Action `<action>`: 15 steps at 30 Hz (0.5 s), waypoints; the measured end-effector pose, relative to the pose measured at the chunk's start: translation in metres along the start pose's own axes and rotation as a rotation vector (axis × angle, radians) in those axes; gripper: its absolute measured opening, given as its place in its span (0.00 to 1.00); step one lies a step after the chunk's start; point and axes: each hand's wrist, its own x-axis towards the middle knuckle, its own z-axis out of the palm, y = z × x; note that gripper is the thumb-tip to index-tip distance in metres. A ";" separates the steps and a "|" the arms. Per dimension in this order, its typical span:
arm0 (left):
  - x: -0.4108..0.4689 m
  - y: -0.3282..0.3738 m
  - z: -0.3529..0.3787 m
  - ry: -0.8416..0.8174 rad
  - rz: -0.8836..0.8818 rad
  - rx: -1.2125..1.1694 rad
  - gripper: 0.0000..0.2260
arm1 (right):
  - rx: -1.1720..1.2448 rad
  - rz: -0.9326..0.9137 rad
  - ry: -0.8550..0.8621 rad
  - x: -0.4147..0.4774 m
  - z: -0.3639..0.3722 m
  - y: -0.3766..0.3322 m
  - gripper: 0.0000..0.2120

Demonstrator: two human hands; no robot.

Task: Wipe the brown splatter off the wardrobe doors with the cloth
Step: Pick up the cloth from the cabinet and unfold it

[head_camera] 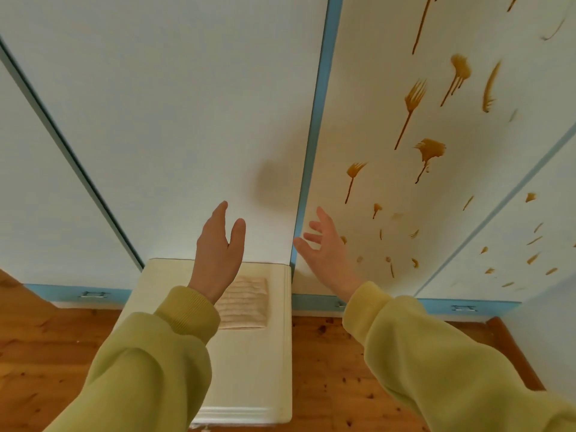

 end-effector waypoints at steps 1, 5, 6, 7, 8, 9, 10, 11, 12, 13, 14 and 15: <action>-0.001 -0.015 0.007 0.001 -0.011 0.005 0.22 | -0.007 0.000 -0.015 0.002 0.007 0.012 0.34; -0.006 -0.072 0.032 0.006 -0.056 0.022 0.22 | -0.047 0.012 -0.052 0.010 0.033 0.061 0.33; -0.006 -0.084 0.037 0.007 -0.068 0.023 0.22 | -0.047 0.017 -0.060 0.011 0.040 0.071 0.33; -0.006 -0.098 0.043 0.009 -0.077 0.024 0.22 | -0.038 0.023 -0.070 0.013 0.047 0.083 0.33; -0.005 -0.110 0.047 0.010 -0.086 0.027 0.22 | -0.024 0.033 -0.081 0.015 0.053 0.094 0.32; -0.005 -0.123 0.052 0.010 -0.096 0.030 0.22 | -0.012 0.043 -0.090 0.016 0.060 0.105 0.32; -0.006 -0.136 0.056 0.009 -0.106 0.034 0.22 | -0.005 0.055 -0.097 0.018 0.067 0.116 0.32; -0.007 -0.148 0.059 0.005 -0.118 0.040 0.22 | 0.000 0.070 -0.103 0.020 0.074 0.126 0.32; -0.009 -0.161 0.063 -0.001 -0.130 0.055 0.22 | 0.000 0.089 -0.107 0.022 0.081 0.136 0.31; -0.010 -0.173 0.067 -0.011 -0.145 0.076 0.22 | 0.007 0.111 -0.111 0.024 0.088 0.147 0.31; -0.012 -0.186 0.071 -0.025 -0.164 0.099 0.22 | 0.016 0.136 -0.119 0.026 0.095 0.157 0.31; -0.013 -0.199 0.076 -0.040 -0.186 0.118 0.22 | 0.027 0.162 -0.132 0.029 0.104 0.169 0.31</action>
